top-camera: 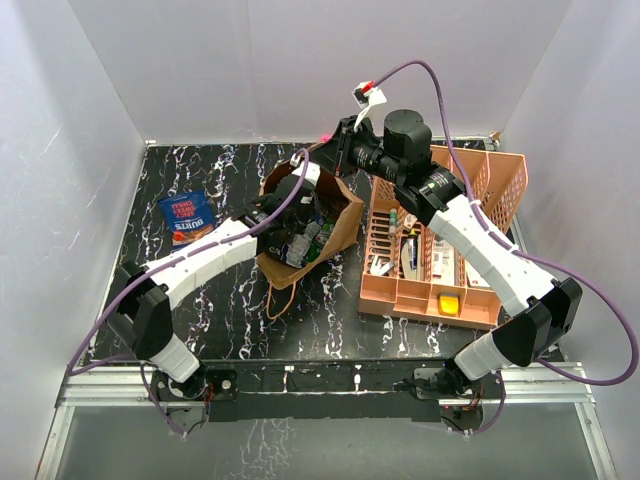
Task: Take the snacks out of the paper bag
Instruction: Take out the snack from the paper bag.
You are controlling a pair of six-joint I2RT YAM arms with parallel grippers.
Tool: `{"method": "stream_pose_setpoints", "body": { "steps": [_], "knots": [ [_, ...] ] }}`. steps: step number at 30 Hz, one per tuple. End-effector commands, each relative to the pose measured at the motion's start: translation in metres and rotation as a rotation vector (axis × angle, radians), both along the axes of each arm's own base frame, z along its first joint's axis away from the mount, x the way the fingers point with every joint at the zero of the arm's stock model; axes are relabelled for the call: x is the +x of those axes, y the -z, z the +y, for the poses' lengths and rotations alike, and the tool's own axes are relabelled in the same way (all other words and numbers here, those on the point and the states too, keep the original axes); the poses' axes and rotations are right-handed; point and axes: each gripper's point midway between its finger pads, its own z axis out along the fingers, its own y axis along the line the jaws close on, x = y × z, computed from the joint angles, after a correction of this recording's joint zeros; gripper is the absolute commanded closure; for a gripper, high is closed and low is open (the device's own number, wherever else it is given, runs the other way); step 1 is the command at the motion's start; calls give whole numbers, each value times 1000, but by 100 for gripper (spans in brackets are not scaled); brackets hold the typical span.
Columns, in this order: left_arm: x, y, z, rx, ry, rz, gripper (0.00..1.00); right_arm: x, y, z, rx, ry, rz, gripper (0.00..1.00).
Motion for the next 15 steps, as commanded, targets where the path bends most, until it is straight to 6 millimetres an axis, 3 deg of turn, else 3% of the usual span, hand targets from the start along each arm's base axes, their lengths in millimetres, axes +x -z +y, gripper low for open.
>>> {"method": "stream_pose_setpoints", "body": {
  "steps": [1, 8, 11, 15],
  "knots": [
    [4, -2, -4, -17, -18, 7, 65, -11, -54, -3, 89, -10, -113, 93],
    [9, 14, -6, 26, -13, 26, 68, -12, -58, -4, 93, -11, -118, 93],
    [10, 10, -5, 36, -14, 29, 82, -11, -59, -4, 90, -8, -122, 93],
    [2, -15, -6, -18, 14, 7, 100, -11, -59, -5, 87, -5, -124, 93]
  ]
}}
